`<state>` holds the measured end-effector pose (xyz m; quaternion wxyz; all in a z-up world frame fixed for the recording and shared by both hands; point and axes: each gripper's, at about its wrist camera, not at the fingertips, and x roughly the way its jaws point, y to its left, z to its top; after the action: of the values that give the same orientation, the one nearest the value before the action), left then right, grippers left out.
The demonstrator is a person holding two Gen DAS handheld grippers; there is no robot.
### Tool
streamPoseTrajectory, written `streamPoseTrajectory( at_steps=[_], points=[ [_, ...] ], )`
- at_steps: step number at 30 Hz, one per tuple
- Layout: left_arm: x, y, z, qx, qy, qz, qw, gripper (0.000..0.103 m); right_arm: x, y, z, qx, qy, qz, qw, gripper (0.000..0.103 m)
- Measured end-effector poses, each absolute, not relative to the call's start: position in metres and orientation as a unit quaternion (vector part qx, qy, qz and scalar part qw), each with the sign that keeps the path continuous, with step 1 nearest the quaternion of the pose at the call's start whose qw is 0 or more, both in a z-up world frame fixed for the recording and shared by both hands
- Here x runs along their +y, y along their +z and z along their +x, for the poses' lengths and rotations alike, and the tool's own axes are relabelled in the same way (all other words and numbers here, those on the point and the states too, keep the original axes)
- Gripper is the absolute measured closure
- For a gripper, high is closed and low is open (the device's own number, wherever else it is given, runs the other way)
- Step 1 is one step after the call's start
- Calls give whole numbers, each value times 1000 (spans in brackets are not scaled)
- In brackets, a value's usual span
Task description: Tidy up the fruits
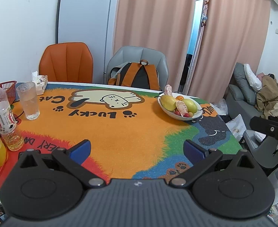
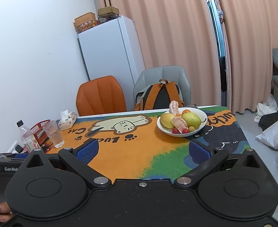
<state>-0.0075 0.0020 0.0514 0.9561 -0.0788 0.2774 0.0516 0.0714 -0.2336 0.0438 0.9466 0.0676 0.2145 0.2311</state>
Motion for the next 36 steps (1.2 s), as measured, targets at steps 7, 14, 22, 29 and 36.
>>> streamPoseTrajectory(
  at_steps=[7,14,22,29,36],
  points=[
    [-5,53,-10,277,43,-71,957,0,-234,45,70,211,231,68,948,0],
    [-6,52,-9,279,45,-70,957,0,-234,44,70,213,231,66,947,0],
    [-5,51,-10,279,48,-72,956,0,-233,44,71,215,230,62,947,0],
    [-2,51,-11,279,49,-76,956,0,-230,43,71,220,227,53,947,0],
    [-1,50,-11,280,48,-76,956,0,-226,39,72,226,219,38,948,0]
  ],
)
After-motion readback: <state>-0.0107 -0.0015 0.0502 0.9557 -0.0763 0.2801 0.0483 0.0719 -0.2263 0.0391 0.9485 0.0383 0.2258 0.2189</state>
